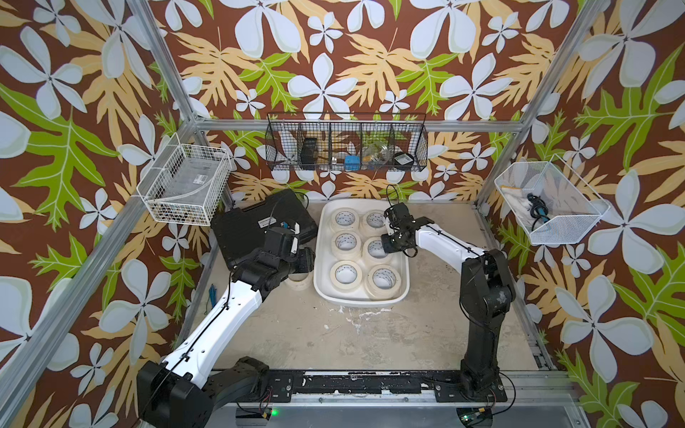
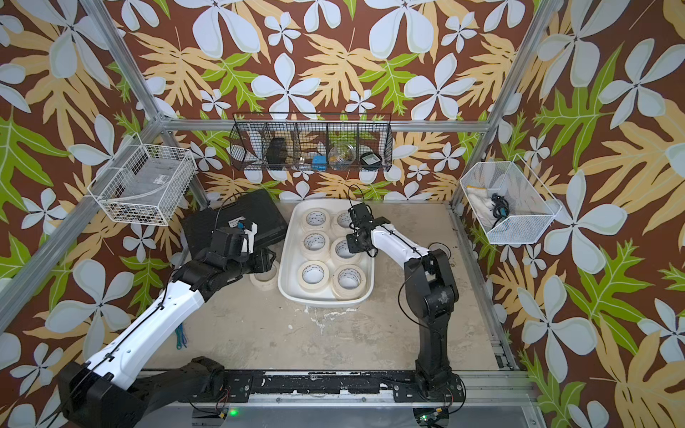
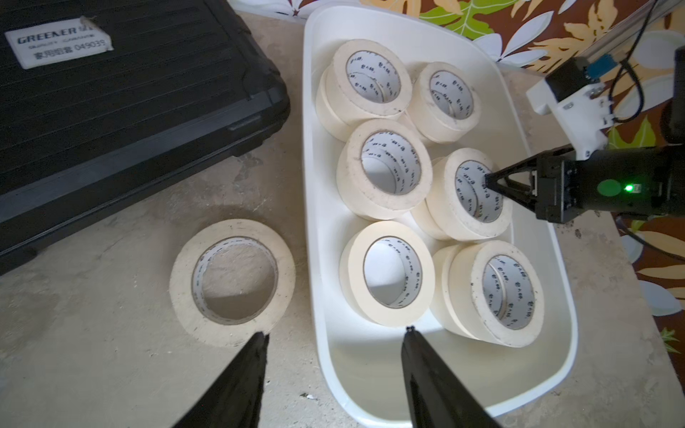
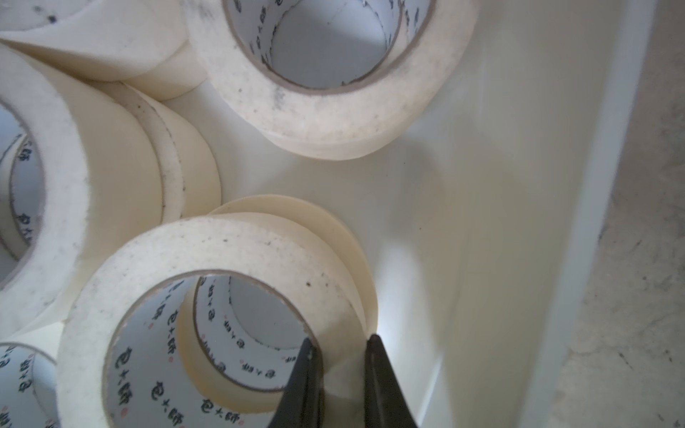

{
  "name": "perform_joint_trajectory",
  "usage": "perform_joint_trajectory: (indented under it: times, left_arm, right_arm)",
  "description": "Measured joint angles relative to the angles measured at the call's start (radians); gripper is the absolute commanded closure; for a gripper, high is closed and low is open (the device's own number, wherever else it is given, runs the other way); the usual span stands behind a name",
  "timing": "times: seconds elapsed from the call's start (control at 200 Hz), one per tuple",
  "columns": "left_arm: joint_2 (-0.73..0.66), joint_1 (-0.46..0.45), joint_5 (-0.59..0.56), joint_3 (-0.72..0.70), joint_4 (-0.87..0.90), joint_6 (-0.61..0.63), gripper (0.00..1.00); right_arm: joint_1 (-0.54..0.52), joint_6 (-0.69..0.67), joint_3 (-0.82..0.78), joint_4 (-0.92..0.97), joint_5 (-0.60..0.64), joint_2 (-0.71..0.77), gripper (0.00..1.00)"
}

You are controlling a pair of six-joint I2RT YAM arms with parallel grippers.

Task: Take out the art tape in the storage box
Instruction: Pick up the art tape from the storage box.

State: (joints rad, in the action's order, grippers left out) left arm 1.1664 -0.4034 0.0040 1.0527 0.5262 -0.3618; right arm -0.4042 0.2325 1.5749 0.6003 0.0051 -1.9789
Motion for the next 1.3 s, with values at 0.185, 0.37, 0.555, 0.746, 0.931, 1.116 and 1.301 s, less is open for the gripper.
perform_joint_trajectory:
  times: [0.185, 0.37, 0.555, 0.746, 0.931, 1.116, 1.301]
  left_arm:
    - [0.088, -0.143, -0.056, 0.12, 0.032, -0.024, 0.38]
    - [0.228, -0.269, -0.11, 0.275, 0.061, -0.042, 0.36]
    - [0.367, -0.339, -0.158, 0.402, 0.099, -0.077, 0.36]
    - [0.474, -0.37, -0.206, 0.467, 0.14, -0.1, 0.36]
    - [0.546, -0.372, -0.244, 0.494, 0.166, -0.105, 0.39]
    - [0.578, -0.377, -0.261, 0.515, 0.164, -0.106, 0.64]
    - [0.607, -0.377, -0.273, 0.525, 0.167, -0.111, 0.75]
  right_arm:
    - [-0.011, 0.031, -0.046, -0.009, -0.006, 0.11, 0.91]
    - [-0.05, 0.085, -0.094, 0.007, -0.005, 0.223, 0.91]
    - [-0.101, 0.13, -0.119, 0.024, -0.006, 0.298, 0.91]
    - [-0.142, 0.16, -0.129, 0.032, 0.016, 0.333, 0.91]
    - [-0.164, 0.18, -0.146, 0.043, 0.022, 0.351, 0.91]
    - [-0.175, 0.19, -0.151, 0.046, 0.031, 0.353, 0.88]
    - [-0.19, 0.207, -0.172, 0.043, 0.041, 0.36, 0.86]
